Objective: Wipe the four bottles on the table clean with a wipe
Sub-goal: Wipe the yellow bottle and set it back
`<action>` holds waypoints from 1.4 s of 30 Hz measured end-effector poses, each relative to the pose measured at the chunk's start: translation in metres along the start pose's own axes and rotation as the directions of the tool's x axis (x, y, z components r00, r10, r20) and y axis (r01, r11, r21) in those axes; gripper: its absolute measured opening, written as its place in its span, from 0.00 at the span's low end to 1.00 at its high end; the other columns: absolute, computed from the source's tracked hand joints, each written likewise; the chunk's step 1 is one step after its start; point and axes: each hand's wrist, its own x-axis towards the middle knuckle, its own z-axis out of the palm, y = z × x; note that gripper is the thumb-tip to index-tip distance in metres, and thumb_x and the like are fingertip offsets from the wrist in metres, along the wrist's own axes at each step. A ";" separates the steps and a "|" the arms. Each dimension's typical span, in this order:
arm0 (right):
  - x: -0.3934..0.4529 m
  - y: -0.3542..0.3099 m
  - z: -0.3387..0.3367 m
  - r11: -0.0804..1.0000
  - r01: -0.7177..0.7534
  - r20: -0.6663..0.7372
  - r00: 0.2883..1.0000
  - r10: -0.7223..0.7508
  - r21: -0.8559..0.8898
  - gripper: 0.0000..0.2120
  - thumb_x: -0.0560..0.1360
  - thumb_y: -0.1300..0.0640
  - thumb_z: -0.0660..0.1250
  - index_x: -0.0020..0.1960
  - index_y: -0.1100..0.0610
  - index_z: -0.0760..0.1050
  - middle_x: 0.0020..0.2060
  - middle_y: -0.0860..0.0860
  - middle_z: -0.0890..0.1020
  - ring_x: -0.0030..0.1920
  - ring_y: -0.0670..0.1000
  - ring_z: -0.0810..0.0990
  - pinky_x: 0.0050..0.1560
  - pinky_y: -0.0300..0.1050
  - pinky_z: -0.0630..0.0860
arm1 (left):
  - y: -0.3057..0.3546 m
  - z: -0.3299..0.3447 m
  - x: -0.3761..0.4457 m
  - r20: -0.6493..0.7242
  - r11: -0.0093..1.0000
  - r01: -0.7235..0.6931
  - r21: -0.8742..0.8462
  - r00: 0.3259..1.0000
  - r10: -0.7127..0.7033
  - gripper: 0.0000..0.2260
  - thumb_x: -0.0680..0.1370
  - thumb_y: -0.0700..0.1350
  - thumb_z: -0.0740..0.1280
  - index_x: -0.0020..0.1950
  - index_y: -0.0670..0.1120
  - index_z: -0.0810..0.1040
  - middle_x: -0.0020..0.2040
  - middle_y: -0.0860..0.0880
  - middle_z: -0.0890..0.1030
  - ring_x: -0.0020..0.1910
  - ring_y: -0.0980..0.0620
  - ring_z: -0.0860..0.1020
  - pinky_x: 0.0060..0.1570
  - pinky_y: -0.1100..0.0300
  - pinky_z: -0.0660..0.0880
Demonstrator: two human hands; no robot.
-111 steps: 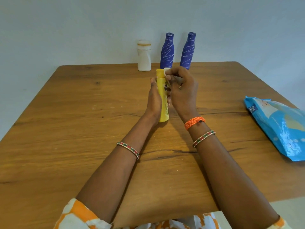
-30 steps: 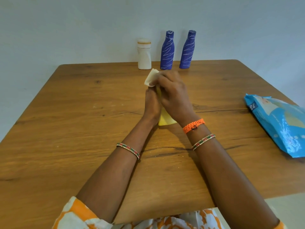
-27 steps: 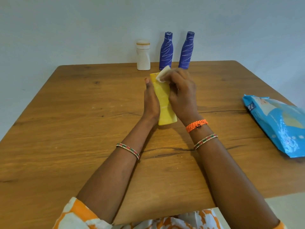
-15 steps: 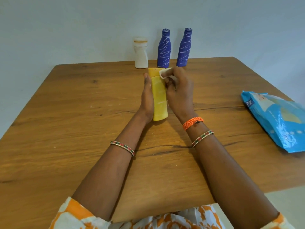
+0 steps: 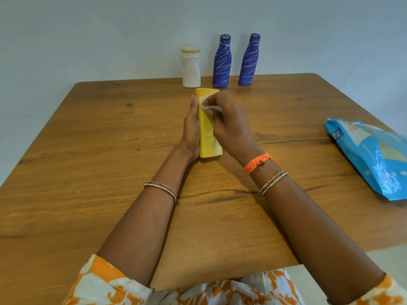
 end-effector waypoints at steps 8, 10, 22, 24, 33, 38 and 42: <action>0.000 0.022 -0.026 0.799 -0.352 -0.151 0.867 0.474 0.488 0.08 0.74 0.68 0.63 0.47 0.57 0.75 0.42 0.50 0.79 0.44 0.43 0.78 0.43 0.41 0.77 | 0.001 -0.007 0.005 -0.130 0.761 -0.403 0.508 0.838 0.530 0.32 0.79 0.65 0.46 0.43 0.41 0.77 0.35 0.48 0.80 0.32 0.51 0.78 0.34 0.56 0.75; -0.002 0.034 -0.028 0.792 -0.405 -0.165 0.836 0.523 0.457 0.06 0.75 0.64 0.62 0.50 0.58 0.74 0.46 0.52 0.80 0.48 0.47 0.79 0.44 0.44 0.78 | 0.000 -0.016 0.007 0.014 0.593 -0.490 0.639 0.778 0.628 0.37 0.77 0.68 0.47 0.41 0.36 0.77 0.34 0.45 0.81 0.32 0.46 0.80 0.31 0.52 0.77; -0.011 0.025 -0.016 0.806 -0.433 -0.165 0.832 0.529 0.402 0.08 0.76 0.65 0.63 0.50 0.53 0.73 0.48 0.53 0.79 0.51 0.51 0.80 0.45 0.47 0.81 | 0.007 -0.025 -0.003 0.659 -0.031 -0.723 0.690 0.610 0.440 0.35 0.76 0.68 0.53 0.55 0.35 0.76 0.41 0.40 0.82 0.38 0.46 0.82 0.33 0.54 0.79; -0.010 0.024 -0.016 0.747 -0.465 -0.118 0.807 0.578 0.475 0.08 0.77 0.65 0.63 0.51 0.53 0.73 0.50 0.55 0.79 0.51 0.53 0.81 0.39 0.42 0.80 | 0.008 -0.029 -0.006 0.688 -0.088 -0.733 0.675 0.581 0.435 0.36 0.77 0.68 0.51 0.54 0.36 0.78 0.41 0.40 0.83 0.37 0.45 0.82 0.32 0.55 0.78; -0.005 0.007 -0.007 0.641 -0.514 -0.127 0.716 0.686 0.570 0.07 0.77 0.63 0.63 0.52 0.54 0.73 0.52 0.57 0.79 0.44 0.53 0.83 0.32 0.43 0.80 | 0.011 -0.037 -0.007 0.756 -0.197 -0.733 0.651 0.606 0.248 0.22 0.73 0.54 0.68 0.57 0.36 0.77 0.46 0.40 0.83 0.41 0.46 0.82 0.39 0.54 0.79; -0.006 0.011 -0.021 0.823 -0.441 -0.262 0.798 0.542 0.358 0.12 0.76 0.65 0.64 0.58 0.57 0.77 0.52 0.51 0.81 0.53 0.47 0.79 0.52 0.42 0.79 | 0.015 -0.043 -0.006 0.558 0.021 -0.630 0.776 0.703 0.441 0.14 0.74 0.40 0.70 0.59 0.40 0.78 0.54 0.45 0.82 0.54 0.52 0.79 0.54 0.61 0.75; -0.010 0.014 -0.028 0.912 -0.363 -0.321 0.855 0.408 0.192 0.13 0.74 0.66 0.65 0.56 0.59 0.80 0.49 0.47 0.82 0.49 0.43 0.80 0.51 0.41 0.78 | 0.014 -0.050 -0.002 0.324 0.301 -0.496 0.814 0.820 0.472 0.15 0.72 0.39 0.72 0.58 0.45 0.80 0.57 0.49 0.82 0.60 0.53 0.78 0.62 0.56 0.72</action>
